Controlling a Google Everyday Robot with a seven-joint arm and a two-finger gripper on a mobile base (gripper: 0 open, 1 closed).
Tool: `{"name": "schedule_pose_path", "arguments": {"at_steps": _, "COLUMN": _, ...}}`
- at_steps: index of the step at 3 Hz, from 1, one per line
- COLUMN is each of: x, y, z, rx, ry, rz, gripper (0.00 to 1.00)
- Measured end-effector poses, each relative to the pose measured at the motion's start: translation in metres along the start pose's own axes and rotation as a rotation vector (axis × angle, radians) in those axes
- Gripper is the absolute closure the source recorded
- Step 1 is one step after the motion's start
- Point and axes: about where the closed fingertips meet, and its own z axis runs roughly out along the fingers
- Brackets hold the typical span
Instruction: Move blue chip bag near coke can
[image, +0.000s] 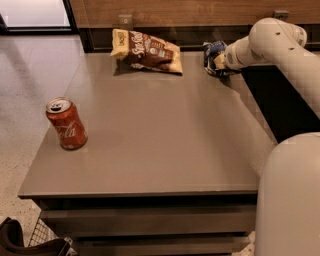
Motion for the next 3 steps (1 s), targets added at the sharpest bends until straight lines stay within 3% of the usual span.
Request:
{"name": "schedule_pose_path", "arguments": {"at_steps": 1, "x": -0.007, "y": 0.003, "z": -0.031, "rx": 0.022, "ry": -0.038, "rz": -0.029, "gripper": 1.00}}
{"name": "schedule_pose_path", "arguments": {"at_steps": 2, "x": -0.027, "y": 0.009, "z": -0.115, "rx": 0.088, "ry": -0.165, "rz": -0.111, "gripper": 1.00}}
{"name": "schedule_pose_path", "arguments": {"at_steps": 3, "x": -0.035, "y": 0.029, "z": -0.202, "rx": 0.103, "ry": -0.266, "rz": -0.184, "gripper": 1.00}}
